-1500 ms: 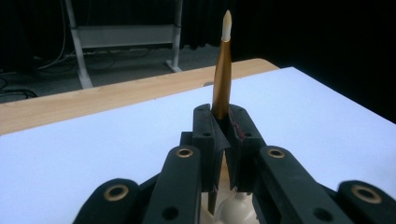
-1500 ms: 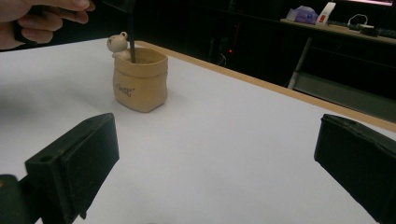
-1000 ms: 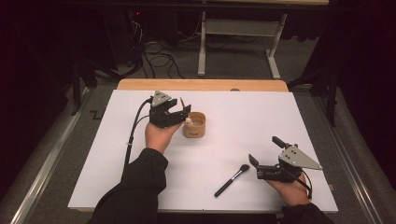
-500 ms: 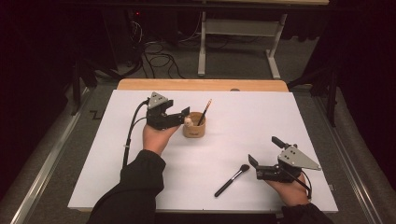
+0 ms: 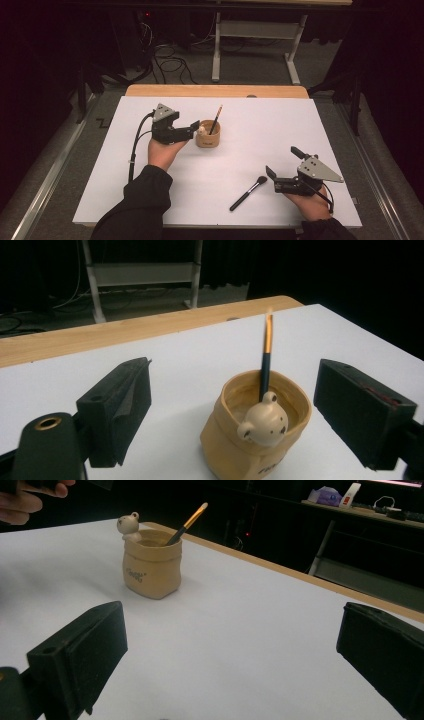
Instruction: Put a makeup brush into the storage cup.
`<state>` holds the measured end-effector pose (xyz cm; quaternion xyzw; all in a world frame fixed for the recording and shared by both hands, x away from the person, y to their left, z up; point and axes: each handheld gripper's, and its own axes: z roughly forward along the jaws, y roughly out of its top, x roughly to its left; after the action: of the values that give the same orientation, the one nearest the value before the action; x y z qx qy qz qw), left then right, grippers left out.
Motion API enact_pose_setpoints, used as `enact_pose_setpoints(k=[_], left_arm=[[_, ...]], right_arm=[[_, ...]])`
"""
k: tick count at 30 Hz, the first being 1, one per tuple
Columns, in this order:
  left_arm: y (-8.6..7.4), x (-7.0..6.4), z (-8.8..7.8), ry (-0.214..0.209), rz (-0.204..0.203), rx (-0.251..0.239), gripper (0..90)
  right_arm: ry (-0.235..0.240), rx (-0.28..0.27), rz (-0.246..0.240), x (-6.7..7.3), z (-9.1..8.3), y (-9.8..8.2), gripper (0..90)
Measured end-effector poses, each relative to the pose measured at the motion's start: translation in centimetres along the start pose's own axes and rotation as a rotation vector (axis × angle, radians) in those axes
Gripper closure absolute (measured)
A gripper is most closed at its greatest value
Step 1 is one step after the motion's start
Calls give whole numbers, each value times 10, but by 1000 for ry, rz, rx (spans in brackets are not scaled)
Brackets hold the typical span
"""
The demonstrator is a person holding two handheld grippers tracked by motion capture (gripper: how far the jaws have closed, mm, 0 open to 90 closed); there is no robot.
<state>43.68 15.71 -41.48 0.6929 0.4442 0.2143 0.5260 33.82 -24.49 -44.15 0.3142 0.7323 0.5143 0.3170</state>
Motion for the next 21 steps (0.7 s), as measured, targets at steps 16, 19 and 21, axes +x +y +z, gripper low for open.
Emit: enact_pose_setpoints(k=[16, 19, 21], left_arm=[[-21, 1, -28, -5, 8, -19, 62], [-23, 1, -35, -7, 13, -20, 43], [-25, 0, -39, -7, 20, -18, 31]], right_arm=[[-5, 4, 0, -1, 0, -1, 2], [-6, 5, 2, 0, 0, -1, 2], [-6, 6, 2, 0, 0, -1, 2]])
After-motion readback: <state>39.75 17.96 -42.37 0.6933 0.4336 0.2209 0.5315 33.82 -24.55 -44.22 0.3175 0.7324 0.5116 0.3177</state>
